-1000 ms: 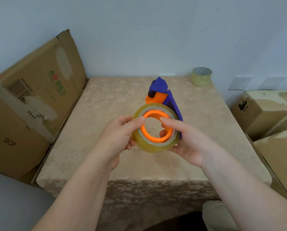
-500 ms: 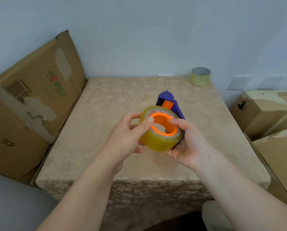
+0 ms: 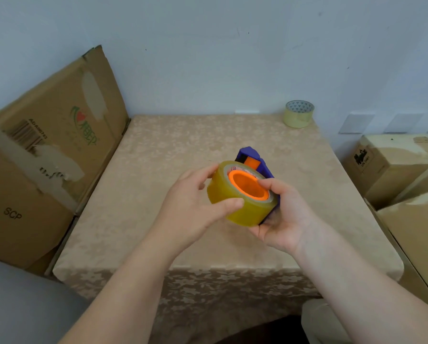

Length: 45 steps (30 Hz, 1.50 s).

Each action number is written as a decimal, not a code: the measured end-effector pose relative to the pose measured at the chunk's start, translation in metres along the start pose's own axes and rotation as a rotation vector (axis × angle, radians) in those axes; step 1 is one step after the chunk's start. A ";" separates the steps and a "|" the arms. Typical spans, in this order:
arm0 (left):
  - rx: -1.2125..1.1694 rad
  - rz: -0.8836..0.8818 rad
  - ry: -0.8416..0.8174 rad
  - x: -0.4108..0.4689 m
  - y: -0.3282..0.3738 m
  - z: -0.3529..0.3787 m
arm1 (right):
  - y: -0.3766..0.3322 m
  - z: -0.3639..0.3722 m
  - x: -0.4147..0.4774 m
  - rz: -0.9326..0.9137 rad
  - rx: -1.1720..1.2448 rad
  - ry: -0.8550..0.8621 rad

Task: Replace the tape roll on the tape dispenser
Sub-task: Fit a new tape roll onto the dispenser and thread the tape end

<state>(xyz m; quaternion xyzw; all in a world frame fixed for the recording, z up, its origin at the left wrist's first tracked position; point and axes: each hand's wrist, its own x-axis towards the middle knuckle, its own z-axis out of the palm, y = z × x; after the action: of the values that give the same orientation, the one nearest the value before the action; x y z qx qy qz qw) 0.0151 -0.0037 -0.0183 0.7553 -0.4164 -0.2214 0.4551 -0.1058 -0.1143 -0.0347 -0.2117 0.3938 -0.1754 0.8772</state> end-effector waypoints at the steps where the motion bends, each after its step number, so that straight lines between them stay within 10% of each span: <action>1: 0.062 0.050 0.023 0.000 0.001 0.000 | 0.000 -0.001 0.000 0.004 0.006 0.003; 14: 0.355 0.326 0.121 0.002 -0.002 -0.005 | 0.001 0.002 -0.002 0.088 0.079 0.035; 45: 0.585 0.356 0.099 -0.001 -0.005 0.003 | 0.000 0.003 -0.004 0.105 0.202 0.027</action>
<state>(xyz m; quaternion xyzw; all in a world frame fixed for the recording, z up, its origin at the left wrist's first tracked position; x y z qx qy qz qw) 0.0148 -0.0030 -0.0242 0.7792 -0.5648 0.0271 0.2704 -0.1061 -0.1123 -0.0308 -0.0989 0.3966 -0.1709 0.8965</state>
